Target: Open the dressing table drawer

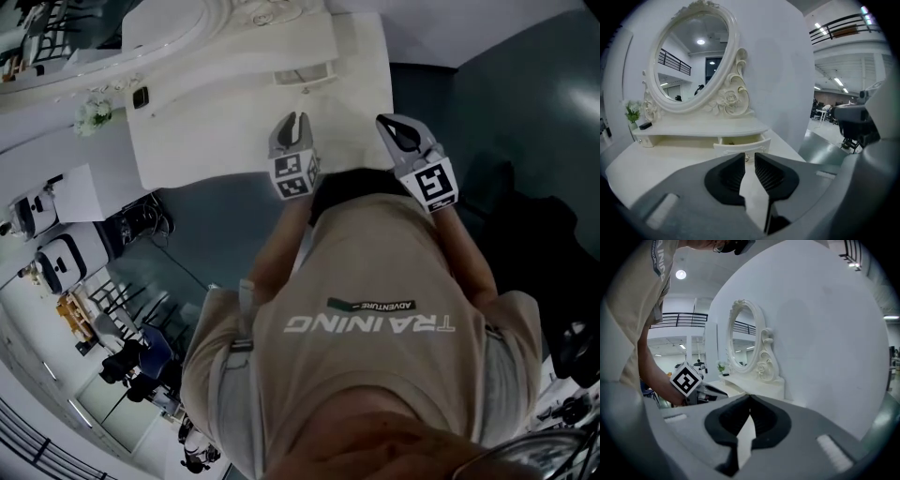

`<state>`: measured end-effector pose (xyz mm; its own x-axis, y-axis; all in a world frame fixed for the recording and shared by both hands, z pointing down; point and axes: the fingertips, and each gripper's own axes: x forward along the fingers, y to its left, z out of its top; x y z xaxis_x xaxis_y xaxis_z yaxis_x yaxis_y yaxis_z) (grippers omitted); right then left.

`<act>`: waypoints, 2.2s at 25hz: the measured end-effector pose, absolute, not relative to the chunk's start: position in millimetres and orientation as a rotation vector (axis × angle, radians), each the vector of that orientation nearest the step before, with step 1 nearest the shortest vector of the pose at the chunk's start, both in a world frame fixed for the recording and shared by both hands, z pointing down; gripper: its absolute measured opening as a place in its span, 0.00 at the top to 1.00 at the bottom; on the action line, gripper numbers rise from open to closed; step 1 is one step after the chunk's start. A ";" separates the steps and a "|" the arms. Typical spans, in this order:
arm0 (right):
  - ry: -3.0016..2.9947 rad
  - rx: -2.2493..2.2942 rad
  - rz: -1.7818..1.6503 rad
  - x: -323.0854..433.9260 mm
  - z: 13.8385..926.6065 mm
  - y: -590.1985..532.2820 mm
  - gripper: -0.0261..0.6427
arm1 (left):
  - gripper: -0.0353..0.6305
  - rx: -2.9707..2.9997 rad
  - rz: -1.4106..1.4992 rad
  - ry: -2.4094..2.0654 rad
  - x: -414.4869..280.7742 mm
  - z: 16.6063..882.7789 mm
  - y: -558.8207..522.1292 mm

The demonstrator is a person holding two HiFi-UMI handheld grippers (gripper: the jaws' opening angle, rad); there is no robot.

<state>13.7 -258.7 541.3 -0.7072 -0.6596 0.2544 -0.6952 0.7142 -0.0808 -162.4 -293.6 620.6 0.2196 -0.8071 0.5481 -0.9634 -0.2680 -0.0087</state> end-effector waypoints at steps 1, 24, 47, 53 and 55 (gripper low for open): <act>-2.718 1.081 0.247 11.6 539.8 -259.0 0.96 | 0.86 2.178 0.627 -1.666 -165.6 609.4 -290.8; -2.781 1.064 0.016 -75.0 441.7 -257.3 0.96 | 0.94 2.558 0.259 -1.652 -214.8 414.0 -229.0; -2.780 1.187 -0.166 -79.1 365.2 -263.2 0.96 | 0.94 2.617 0.288 -1.667 -264.7 374.3 -234.7; -2.780 1.189 -0.181 -80.3 362.0 -263.2 0.96 | 0.94 2.597 0.283 -1.663 -269.3 379.4 -238.1; -2.781 1.195 -0.173 -80.9 363.8 -265.9 0.96 | 0.94 2.600 0.296 -1.658 -270.4 381.2 -240.1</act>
